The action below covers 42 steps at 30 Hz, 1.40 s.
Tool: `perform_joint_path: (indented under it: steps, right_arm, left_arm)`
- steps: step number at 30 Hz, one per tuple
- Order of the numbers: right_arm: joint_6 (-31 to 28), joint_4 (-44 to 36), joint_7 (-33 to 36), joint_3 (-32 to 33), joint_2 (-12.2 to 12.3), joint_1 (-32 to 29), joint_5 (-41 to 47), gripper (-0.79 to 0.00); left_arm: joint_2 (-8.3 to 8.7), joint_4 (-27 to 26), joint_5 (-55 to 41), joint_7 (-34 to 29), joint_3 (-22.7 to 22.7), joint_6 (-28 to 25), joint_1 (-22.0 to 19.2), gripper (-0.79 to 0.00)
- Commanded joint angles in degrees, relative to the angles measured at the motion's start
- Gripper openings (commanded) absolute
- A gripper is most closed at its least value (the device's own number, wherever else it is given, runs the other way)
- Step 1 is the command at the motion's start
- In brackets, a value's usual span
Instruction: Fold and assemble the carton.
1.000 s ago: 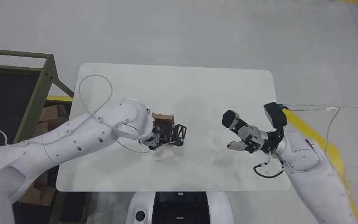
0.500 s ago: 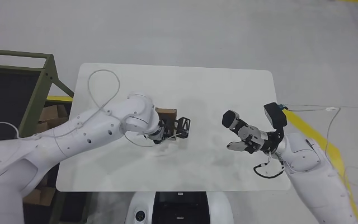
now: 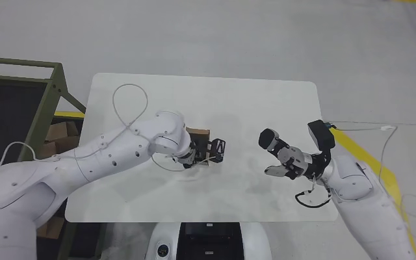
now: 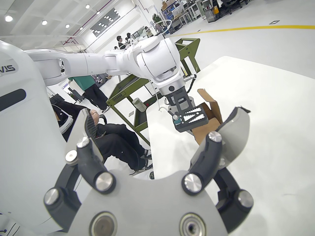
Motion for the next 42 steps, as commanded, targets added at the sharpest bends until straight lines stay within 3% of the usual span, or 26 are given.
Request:
perform_joint_path:
  steps: [1, 8, 13, 15, 18, 23, 28, 33, 38, 42]
  right_arm:
    - [0.0, 0.0, 0.0, 0.0, 0.0, 0.0, 0.0, 0.0]
    - [-0.1, 0.2, 0.1, -0.1, 0.2, 0.2, 0.4, 0.0]
    - [0.3, 0.2, 0.3, -0.3, 0.3, 0.5, 0.5, 0.0]
    - [0.4, 0.3, 0.4, -0.3, 0.3, 0.6, 0.6, 0.0]
    - [0.3, 0.4, 0.3, -0.4, 0.4, 0.7, 0.7, 0.0]
    - [0.5, 0.5, 0.4, -0.7, 0.4, 0.9, 0.8, 0.0]
    - [1.7, 0.5, 0.6, -0.7, 0.6, 0.8, 1.3, 0.0]
    - [1.6, 0.4, 0.8, 0.0, 0.8, 0.1, 2.1, 0.0]
    - [3.2, 0.0, 1.1, 0.8, 1.1, -1.0, 2.5, 0.0]
    - [10.4, -1.7, 5.6, 1.3, 1.7, -1.3, 2.2, 0.0]
  left_arm:
    - [-0.42, 0.3, 0.1, -0.4, 0.0, 0.4, 0.2, -0.496]
    - [-1.44, 1.1, -0.2, -0.7, 0.0, 0.7, 0.5, -0.428]
    - [-1.26, 0.4, -0.9, -1.0, 0.0, 1.0, -0.1, -0.379]
    - [-0.88, -0.4, -1.3, -1.2, 0.0, 1.2, -0.3, -0.308]
    - [-0.05, -1.6, -2.3, -1.9, 0.0, 1.9, -0.8, -0.025]
    - [2.03, -5.8, -5.0, -1.2, -1.5, 1.2, -0.8, 0.0]
    - [5.48, -12.2, -4.5, 2.4, -4.9, 1.9, 1.3, 0.0]
    - [10.04, -18.5, -2.2, 8.8, -10.5, 4.2, 5.9, 0.0]
    - [15.86, -23.2, -3.8, 18.3, -18.8, 2.0, 12.8, 0.0]
    - [21.19, -23.6, -5.6, 26.9, -27.2, -1.9, 20.2, 0.0]
